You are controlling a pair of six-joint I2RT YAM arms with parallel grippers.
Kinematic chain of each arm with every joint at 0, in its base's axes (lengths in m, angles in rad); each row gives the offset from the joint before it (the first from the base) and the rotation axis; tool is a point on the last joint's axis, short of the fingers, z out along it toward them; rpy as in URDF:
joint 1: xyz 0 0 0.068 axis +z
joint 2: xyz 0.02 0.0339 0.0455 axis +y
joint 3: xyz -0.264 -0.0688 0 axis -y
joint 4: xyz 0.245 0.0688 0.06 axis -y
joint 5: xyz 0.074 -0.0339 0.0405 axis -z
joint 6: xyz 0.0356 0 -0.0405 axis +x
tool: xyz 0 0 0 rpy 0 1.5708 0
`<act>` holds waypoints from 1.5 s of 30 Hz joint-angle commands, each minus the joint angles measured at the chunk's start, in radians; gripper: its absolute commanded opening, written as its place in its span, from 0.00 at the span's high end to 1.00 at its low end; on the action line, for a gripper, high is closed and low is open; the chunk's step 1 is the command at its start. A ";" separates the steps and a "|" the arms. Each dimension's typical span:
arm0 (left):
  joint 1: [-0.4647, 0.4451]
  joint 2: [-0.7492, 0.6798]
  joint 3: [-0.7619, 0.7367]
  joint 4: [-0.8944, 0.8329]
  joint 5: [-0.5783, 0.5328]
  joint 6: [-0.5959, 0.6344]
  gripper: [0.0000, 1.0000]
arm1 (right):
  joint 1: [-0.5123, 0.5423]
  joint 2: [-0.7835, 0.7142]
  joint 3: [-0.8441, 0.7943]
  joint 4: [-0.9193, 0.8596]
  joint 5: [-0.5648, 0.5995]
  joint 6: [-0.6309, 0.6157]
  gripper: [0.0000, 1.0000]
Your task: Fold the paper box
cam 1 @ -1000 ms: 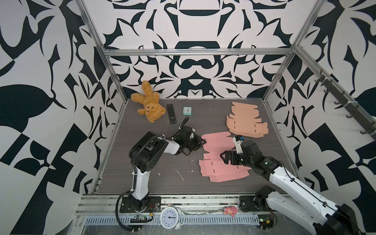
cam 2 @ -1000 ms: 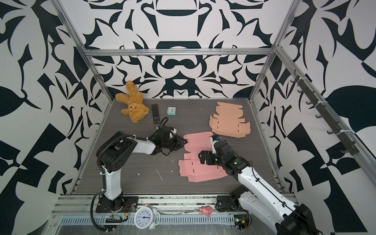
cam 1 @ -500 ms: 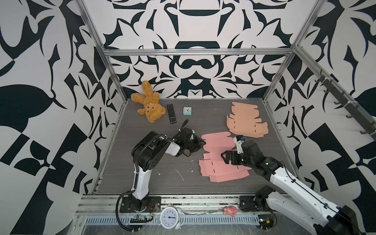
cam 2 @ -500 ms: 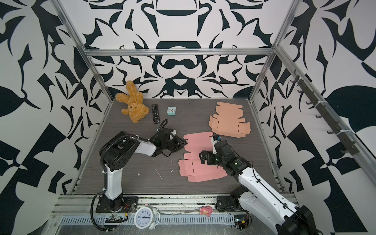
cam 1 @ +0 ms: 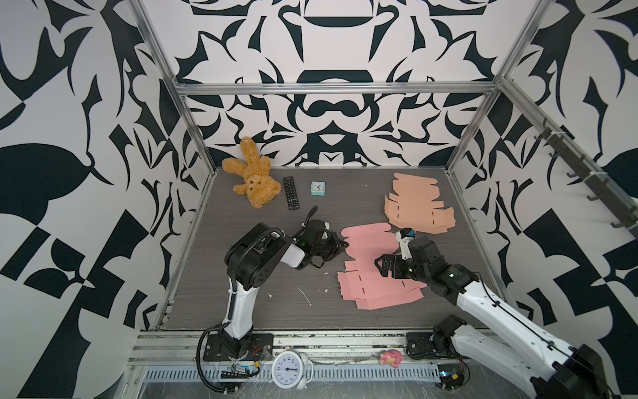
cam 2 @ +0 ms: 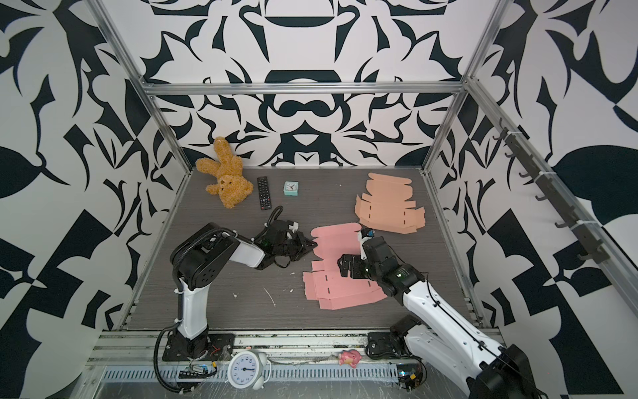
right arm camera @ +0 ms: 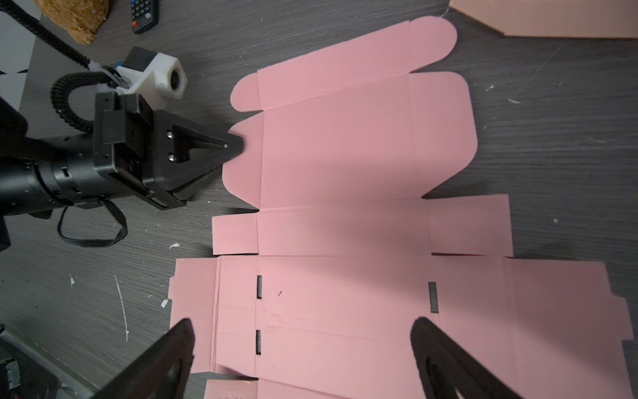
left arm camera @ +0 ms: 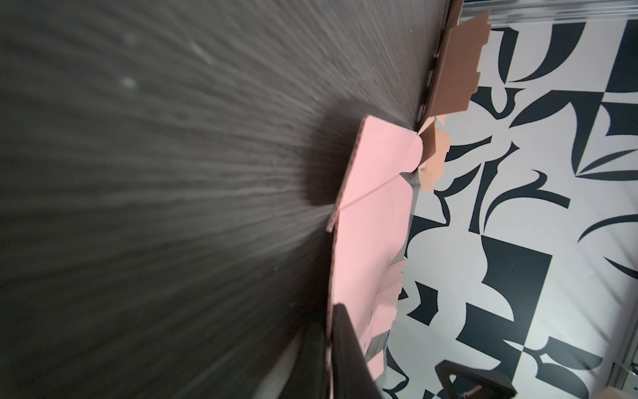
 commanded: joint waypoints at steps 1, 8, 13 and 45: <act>-0.003 0.023 -0.013 0.052 0.004 -0.027 0.94 | 0.004 -0.028 0.044 -0.005 0.005 0.007 0.01; -0.001 -0.051 -0.070 0.028 -0.048 0.004 0.94 | 0.005 -0.062 0.051 -0.035 -0.007 0.014 0.01; 0.018 -0.109 -0.147 0.054 -0.098 -0.002 0.96 | 0.004 -0.062 0.055 -0.022 -0.015 0.021 0.00; 0.070 -0.497 -0.396 -0.181 -0.414 0.000 0.97 | 0.004 -0.023 0.015 0.009 -0.097 0.047 0.00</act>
